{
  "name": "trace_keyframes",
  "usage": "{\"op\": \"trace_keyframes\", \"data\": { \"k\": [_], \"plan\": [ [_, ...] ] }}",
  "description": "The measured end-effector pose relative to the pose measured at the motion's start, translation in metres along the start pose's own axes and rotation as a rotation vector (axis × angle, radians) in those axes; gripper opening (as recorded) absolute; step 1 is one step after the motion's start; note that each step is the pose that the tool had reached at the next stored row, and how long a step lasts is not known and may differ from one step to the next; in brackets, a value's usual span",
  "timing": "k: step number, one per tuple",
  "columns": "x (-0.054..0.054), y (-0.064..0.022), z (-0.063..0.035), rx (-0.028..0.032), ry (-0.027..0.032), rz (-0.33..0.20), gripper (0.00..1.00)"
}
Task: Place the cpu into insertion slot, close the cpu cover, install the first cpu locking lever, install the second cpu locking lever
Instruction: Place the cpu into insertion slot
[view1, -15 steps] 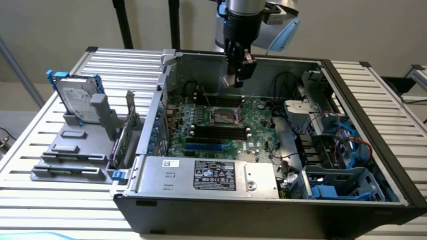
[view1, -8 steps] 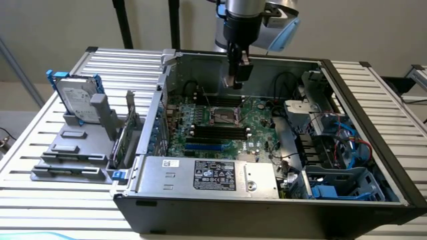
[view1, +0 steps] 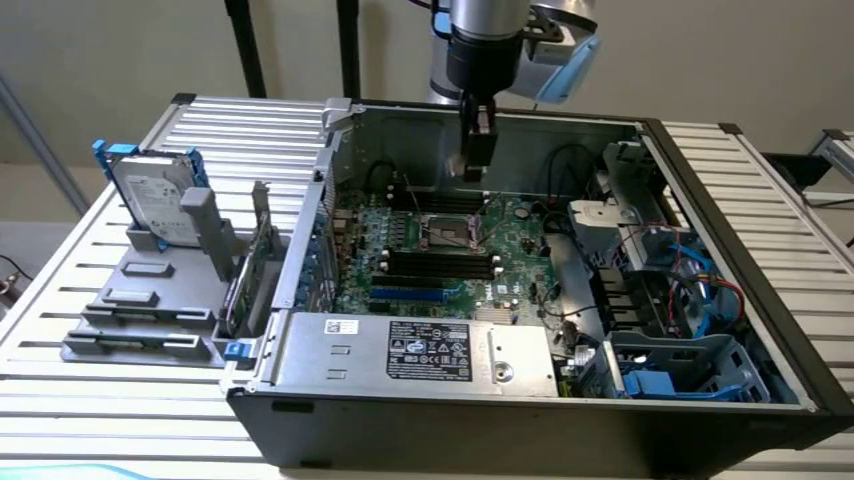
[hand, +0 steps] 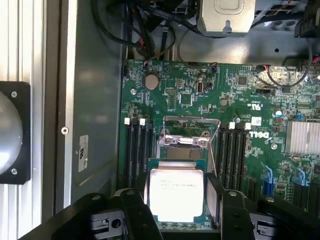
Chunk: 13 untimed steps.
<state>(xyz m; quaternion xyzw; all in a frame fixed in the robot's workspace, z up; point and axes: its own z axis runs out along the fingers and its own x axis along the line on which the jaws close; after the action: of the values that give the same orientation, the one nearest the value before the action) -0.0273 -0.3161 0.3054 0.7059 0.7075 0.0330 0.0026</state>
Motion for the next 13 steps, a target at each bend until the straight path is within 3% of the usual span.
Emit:
{"op": "trace_keyframes", "data": {
  "k": [3, 6, 9, 13],
  "plan": [
    [-0.006, -0.0004, 0.0016, 0.0003, -0.0006, 0.008, 0.55],
    [-0.014, -0.0035, 0.0044, 0.0044, -0.0004, 0.009, 0.55],
    [-0.014, -0.0085, 0.0079, 0.0090, -0.0005, 0.009, 0.55],
    [-0.015, -0.0103, 0.0151, 0.0094, -0.0006, 0.008, 0.55]
  ]
}}
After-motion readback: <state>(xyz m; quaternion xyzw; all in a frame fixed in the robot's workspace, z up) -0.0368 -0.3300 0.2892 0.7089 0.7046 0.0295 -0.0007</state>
